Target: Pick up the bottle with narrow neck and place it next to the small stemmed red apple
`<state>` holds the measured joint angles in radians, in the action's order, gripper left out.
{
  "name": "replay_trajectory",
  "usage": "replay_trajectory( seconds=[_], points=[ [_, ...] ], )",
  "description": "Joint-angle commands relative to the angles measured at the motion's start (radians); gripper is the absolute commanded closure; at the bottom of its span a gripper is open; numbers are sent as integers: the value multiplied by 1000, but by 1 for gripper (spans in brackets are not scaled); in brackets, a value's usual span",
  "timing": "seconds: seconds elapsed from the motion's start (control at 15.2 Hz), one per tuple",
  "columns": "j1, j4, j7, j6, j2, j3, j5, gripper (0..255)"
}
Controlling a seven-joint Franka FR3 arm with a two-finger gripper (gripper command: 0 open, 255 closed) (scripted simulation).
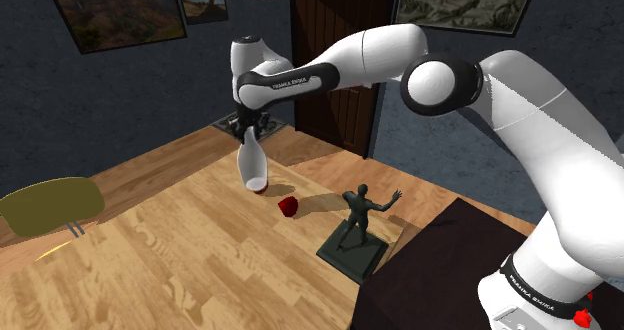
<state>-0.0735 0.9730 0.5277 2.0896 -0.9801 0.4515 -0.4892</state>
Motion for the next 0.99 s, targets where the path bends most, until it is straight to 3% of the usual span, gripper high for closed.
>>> replay_trajectory(
  seconds=[0.0, 0.92],
  points=[
    [-4, -1, 4, 16, -17, -4, -4, 255],
    [-10, 20, 26, 129, -109, -31, -32, 255]
  ],
)
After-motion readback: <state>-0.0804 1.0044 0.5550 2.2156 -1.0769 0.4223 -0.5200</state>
